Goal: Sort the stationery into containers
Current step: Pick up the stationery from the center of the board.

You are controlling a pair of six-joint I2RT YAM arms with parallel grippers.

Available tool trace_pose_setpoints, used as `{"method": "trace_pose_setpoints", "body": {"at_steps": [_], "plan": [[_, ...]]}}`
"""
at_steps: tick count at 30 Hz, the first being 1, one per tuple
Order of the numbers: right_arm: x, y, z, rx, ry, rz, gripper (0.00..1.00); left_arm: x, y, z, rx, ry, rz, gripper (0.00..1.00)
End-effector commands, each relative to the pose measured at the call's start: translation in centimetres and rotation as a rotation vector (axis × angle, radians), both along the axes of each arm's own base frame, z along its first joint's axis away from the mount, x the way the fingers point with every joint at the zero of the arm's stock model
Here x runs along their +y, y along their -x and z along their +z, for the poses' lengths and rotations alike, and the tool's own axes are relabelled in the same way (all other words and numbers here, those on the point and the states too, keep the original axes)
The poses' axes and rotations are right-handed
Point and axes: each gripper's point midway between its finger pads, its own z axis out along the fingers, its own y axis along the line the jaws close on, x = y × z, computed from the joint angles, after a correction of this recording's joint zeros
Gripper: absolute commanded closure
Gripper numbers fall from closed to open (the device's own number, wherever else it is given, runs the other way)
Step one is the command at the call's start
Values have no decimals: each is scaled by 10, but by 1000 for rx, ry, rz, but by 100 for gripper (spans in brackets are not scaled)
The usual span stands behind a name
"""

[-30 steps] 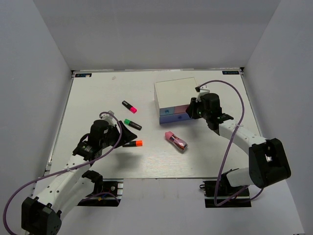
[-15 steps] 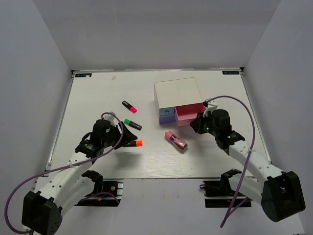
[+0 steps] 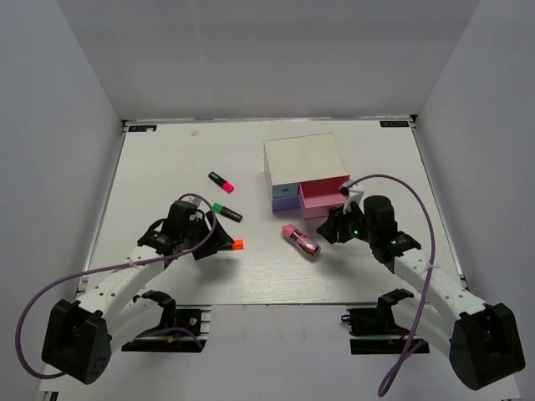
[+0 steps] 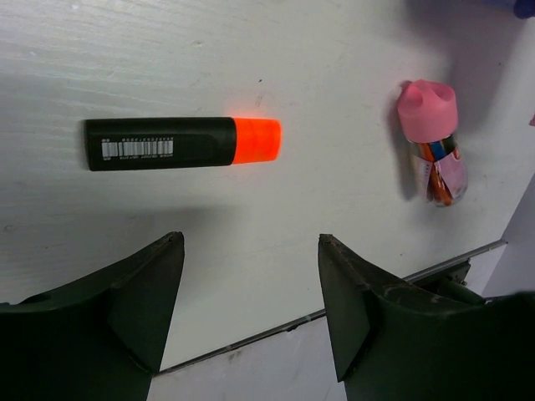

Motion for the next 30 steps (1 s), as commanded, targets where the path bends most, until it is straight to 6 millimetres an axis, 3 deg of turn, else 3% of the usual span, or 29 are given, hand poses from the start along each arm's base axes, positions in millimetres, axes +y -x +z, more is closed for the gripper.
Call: {"method": "trace_pose_setpoints", "body": {"at_steps": [1, 4, 6, 7, 10, 11, 12, 18, 26, 30], "plan": [[19, 21, 11, -112, -26, 237, 50, 3, -7, 10, -7, -28, 26, 25], [27, 33, 21, -244, -19, 390, 59, 4, -8, 12, -7, -36, 32, 25], [31, 42, 24, -282, -23, 448, 59, 5, -7, 10, 1, -40, 32, 25], [32, 40, 27, -336, 9, 486, 57, 5, -7, 10, 1, -40, 32, 25], [36, 50, 15, -302, 45, 575, 42, 4, -9, 9, 3, -40, 32, 25], [34, 54, 10, -279, 74, 609, 32, 4, -9, 6, 12, -45, 32, 25], [38, 57, 10, -286, 89, 641, 30, 3, -10, 7, 4, -41, 32, 25], [39, 32, -7, -291, 243, 645, 27, 3, -10, 7, 4, -41, 32, 25], [43, 20, -38, -260, 348, 626, 27, 4, -9, 11, -12, -27, 39, 25], [54, 12, -41, -304, 370, 617, 28, 7, -6, 10, -4, -40, 46, 25]]}}
